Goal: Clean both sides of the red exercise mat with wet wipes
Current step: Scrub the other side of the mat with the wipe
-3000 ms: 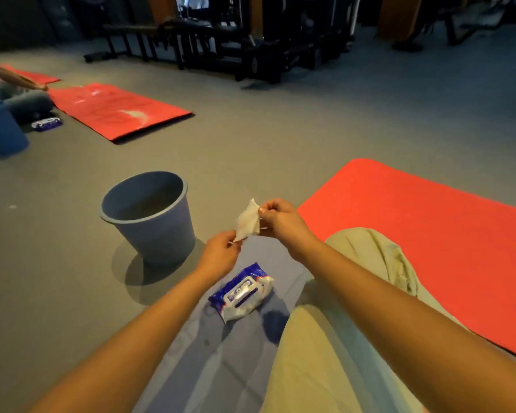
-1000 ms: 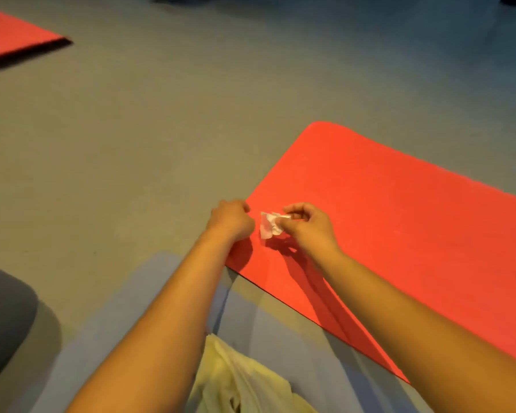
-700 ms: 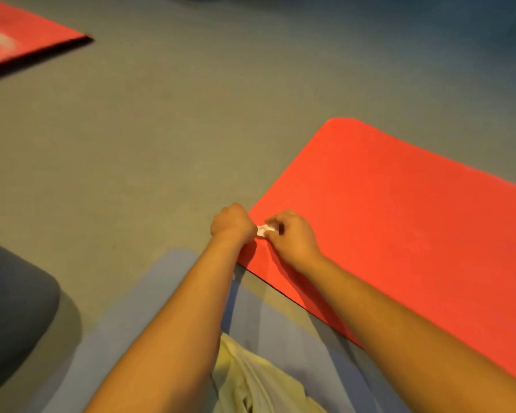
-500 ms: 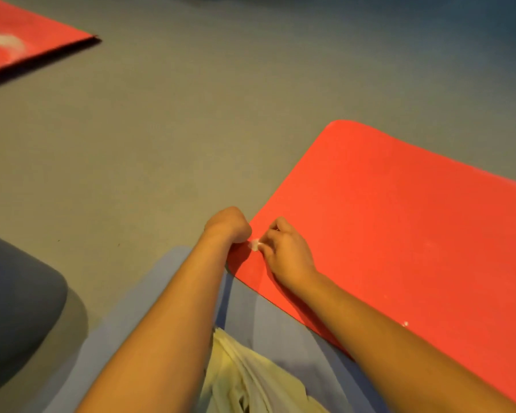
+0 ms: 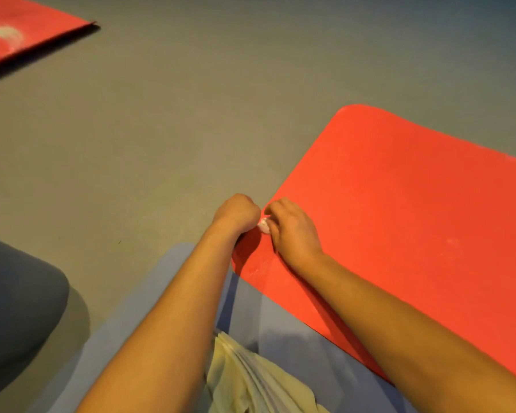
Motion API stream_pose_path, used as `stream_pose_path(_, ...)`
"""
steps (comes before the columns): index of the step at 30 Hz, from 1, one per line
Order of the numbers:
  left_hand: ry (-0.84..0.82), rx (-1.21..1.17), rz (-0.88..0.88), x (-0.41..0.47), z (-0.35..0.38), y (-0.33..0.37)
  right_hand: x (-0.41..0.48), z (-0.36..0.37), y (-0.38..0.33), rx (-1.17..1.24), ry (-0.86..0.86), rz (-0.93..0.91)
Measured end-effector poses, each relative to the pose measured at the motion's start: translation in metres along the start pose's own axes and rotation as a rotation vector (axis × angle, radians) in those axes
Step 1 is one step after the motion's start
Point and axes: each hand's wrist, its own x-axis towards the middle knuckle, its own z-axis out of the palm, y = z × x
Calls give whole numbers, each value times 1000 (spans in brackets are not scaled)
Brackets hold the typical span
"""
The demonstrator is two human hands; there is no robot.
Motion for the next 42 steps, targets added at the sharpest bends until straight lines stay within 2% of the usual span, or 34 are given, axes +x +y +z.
stream_pose_path(4,-8,-102,-15,17,4,-2,-8,4,-2,-3,50,63)
stream_pose_path(9,-52,-108,1,35,11,-9,-51,9,-29,-7,-85,-219)
stream_pose_path(12,-26,-200,-30,12,2,3,-42,6,-17,-32,-116,-300)
stream_pose_path(14,-24,-184,-10,12,5,2,-17,2,-1,-70,-80,-235)
stream_pose_path(17,-8,-150,4,18,11,-2,26,-10,34,-142,46,-19)
stream_pose_path(20,45,-108,53,-2,8,9,43,-19,49,-167,61,98)
stream_pose_path(25,72,3,134,-9,16,19,12,-20,29,-125,-63,-98)
stream_pose_path(28,89,81,150,-12,22,23,18,-26,43,-153,-93,-177)
stream_pose_path(33,132,194,196,-21,34,27,80,-41,86,-263,-8,37)
stream_pose_path(36,126,270,324,-25,43,34,102,-49,104,-274,20,173)
stream_pose_path(39,61,367,418,-28,50,41,95,-46,93,-244,-27,153)
stream_pose_path(42,82,401,452,-27,57,43,76,-42,84,-200,-91,42)
